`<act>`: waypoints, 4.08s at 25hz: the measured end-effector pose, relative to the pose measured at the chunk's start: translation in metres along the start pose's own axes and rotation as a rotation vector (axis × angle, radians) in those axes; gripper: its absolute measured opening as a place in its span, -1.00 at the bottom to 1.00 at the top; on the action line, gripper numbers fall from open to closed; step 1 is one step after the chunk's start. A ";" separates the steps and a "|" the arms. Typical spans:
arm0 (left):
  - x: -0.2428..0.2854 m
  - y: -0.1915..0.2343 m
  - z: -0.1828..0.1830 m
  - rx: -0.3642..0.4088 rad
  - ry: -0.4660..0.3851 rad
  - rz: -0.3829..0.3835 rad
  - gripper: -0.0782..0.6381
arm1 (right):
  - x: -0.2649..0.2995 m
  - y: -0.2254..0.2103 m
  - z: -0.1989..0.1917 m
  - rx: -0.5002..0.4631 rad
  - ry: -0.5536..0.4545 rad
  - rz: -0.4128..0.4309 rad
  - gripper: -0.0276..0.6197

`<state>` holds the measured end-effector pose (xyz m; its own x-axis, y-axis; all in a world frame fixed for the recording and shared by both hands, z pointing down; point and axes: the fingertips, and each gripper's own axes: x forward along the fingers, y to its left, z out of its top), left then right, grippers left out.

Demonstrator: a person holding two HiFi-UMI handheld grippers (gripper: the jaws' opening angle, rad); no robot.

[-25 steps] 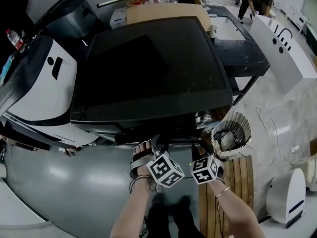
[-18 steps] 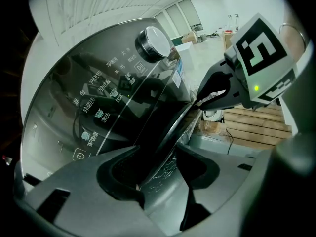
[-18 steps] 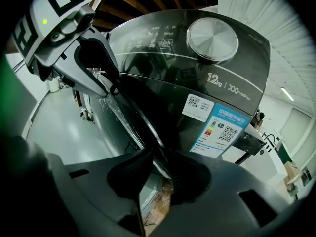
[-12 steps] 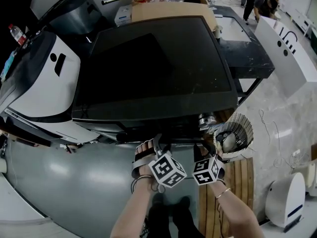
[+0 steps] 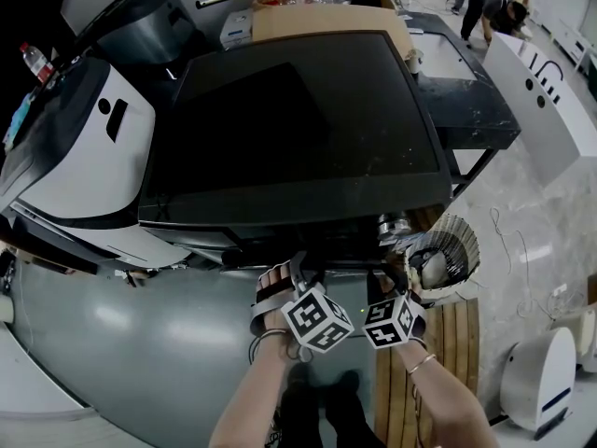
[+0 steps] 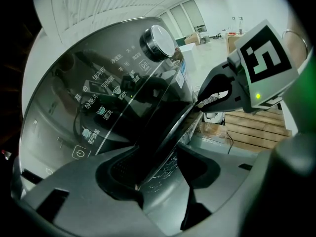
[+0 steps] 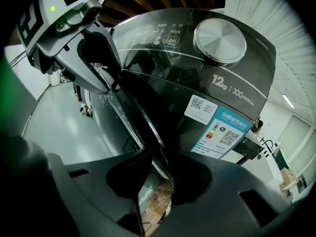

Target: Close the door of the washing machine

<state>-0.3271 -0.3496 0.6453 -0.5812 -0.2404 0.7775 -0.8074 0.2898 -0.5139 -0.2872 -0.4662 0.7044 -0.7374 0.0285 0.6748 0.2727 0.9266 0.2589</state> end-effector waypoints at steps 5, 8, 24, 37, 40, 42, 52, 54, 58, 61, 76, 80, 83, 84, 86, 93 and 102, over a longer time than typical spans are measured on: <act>-0.002 -0.001 0.000 0.002 -0.009 0.023 -0.07 | -0.002 0.000 -0.001 0.038 0.000 0.020 -0.58; -0.004 -0.002 0.000 0.002 -0.012 0.026 -0.07 | -0.004 0.000 -0.001 0.054 0.000 0.030 -0.58; -0.008 -0.004 -0.001 0.022 -0.027 0.044 -0.06 | -0.006 -0.003 -0.007 0.133 0.011 0.040 -0.54; -0.019 -0.006 -0.008 0.024 -0.026 0.065 -0.02 | -0.015 0.006 -0.016 0.165 0.039 0.051 -0.47; -0.032 -0.005 -0.014 0.007 -0.029 0.080 -0.03 | -0.025 0.008 -0.014 0.184 0.033 0.053 -0.47; -0.042 -0.004 -0.020 -0.014 -0.034 0.094 -0.04 | -0.033 0.009 -0.011 0.199 0.024 0.053 -0.47; -0.111 -0.001 -0.059 -0.252 -0.094 0.115 -0.16 | -0.095 0.034 0.017 0.297 -0.054 0.072 -0.49; -0.126 -0.001 -0.066 -0.319 -0.110 0.105 -0.18 | -0.111 0.037 0.026 0.321 -0.081 0.072 -0.49; -0.153 -0.002 -0.077 -0.387 -0.128 0.104 -0.23 | -0.143 0.043 0.042 0.365 -0.125 0.079 -0.50; -0.174 -0.004 -0.085 -0.441 -0.143 0.111 -0.29 | -0.168 0.049 0.052 0.387 -0.152 0.090 -0.51; -0.286 -0.011 -0.115 -0.809 -0.276 0.077 -0.59 | -0.287 0.076 0.076 0.530 -0.226 0.124 -0.69; -0.309 -0.012 -0.116 -0.869 -0.326 0.082 -0.66 | -0.314 0.088 0.086 0.522 -0.260 0.143 -0.78; -0.326 -0.014 -0.115 -0.903 -0.364 0.084 -0.68 | -0.334 0.093 0.092 0.525 -0.292 0.151 -0.88; -0.332 -0.013 -0.115 -0.907 -0.373 0.086 -0.69 | -0.340 0.095 0.095 0.526 -0.305 0.157 -0.89; -0.341 -0.013 -0.116 -0.916 -0.388 0.087 -0.69 | -0.349 0.099 0.101 0.524 -0.329 0.171 -0.89; -0.357 -0.016 -0.123 -0.967 -0.417 0.082 -0.69 | -0.366 0.103 0.108 0.530 -0.348 0.188 -0.90; -0.369 -0.017 -0.123 -0.974 -0.426 0.085 -0.69 | -0.379 0.104 0.105 0.516 -0.351 0.198 -0.90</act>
<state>-0.0866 -0.1519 0.4113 -0.7716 -0.4341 0.4650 -0.4427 0.8914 0.0975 -0.0439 -0.3413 0.4034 -0.8852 0.2570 0.3877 0.1569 0.9496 -0.2712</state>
